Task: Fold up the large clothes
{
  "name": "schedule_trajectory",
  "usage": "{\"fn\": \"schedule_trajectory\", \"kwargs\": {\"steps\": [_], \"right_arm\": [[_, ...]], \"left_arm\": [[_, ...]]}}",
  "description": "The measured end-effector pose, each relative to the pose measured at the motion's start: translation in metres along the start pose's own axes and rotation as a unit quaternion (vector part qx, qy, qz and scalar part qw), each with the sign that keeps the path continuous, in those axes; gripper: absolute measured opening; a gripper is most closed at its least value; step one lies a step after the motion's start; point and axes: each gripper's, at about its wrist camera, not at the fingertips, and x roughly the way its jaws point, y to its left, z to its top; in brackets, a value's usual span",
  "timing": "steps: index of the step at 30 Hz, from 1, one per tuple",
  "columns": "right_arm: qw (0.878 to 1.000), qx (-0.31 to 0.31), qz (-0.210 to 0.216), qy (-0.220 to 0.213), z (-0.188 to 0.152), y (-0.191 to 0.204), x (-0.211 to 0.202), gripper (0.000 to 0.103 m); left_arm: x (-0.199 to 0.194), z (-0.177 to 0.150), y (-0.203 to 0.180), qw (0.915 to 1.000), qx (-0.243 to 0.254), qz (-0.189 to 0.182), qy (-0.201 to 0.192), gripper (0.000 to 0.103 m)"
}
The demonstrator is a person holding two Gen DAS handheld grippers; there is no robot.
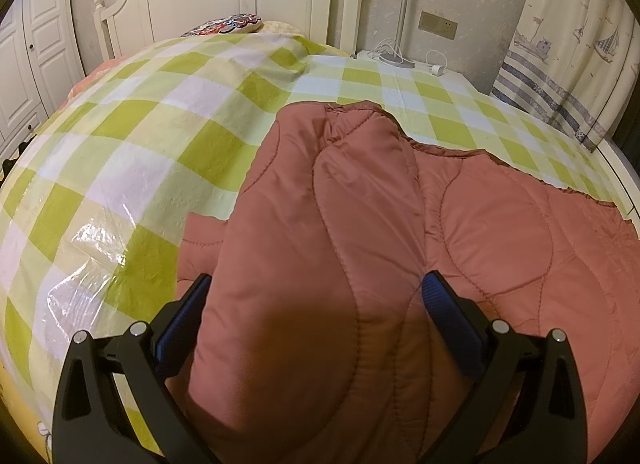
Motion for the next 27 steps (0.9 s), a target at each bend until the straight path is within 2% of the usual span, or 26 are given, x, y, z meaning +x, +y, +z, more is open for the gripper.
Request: {"fn": "schedule_trajectory", "kwargs": {"steps": [4,9,15,19,20,22,25,26,27], "right_arm": [[0.999,0.001,0.018,0.028,-0.013,0.0,0.007,0.079],[0.999,-0.014,0.026,0.022,-0.011,0.012,0.02,0.081],[1.0,-0.016,0.008,0.015,0.004,0.028,0.039,0.081],[0.999,-0.017,-0.048,-0.017,0.018,0.04,0.06,0.082],[0.998,-0.015,-0.059,-0.027,0.021,0.042,0.064,0.085],[0.993,-0.001,-0.098,-0.064,0.031,0.05,0.071,0.088],[0.99,0.021,-0.109,-0.09,0.046,0.047,0.082,0.089],[0.989,0.024,-0.106,-0.096,0.05,0.046,0.086,0.086],[0.993,0.026,-0.077,-0.089,0.054,0.045,0.092,0.077]], "left_arm": [[0.0,0.0,0.0,1.0,0.0,0.0,0.0,0.101],[0.0,0.0,0.0,1.0,0.0,0.0,0.0,0.101],[-0.001,0.0,0.0,1.0,-0.001,0.001,0.0,0.101],[0.0,0.0,0.0,1.0,-0.004,0.0,0.0,0.101],[-0.001,0.0,0.0,1.0,-0.004,0.0,0.0,0.101],[0.0,0.0,0.0,1.0,-0.003,0.001,0.001,0.101],[0.0,-0.001,0.0,1.0,-0.003,0.001,0.001,0.101],[0.0,-0.001,0.0,1.0,-0.003,0.002,0.001,0.101],[0.0,-0.001,0.0,1.0,-0.003,0.001,0.001,0.101]]}}
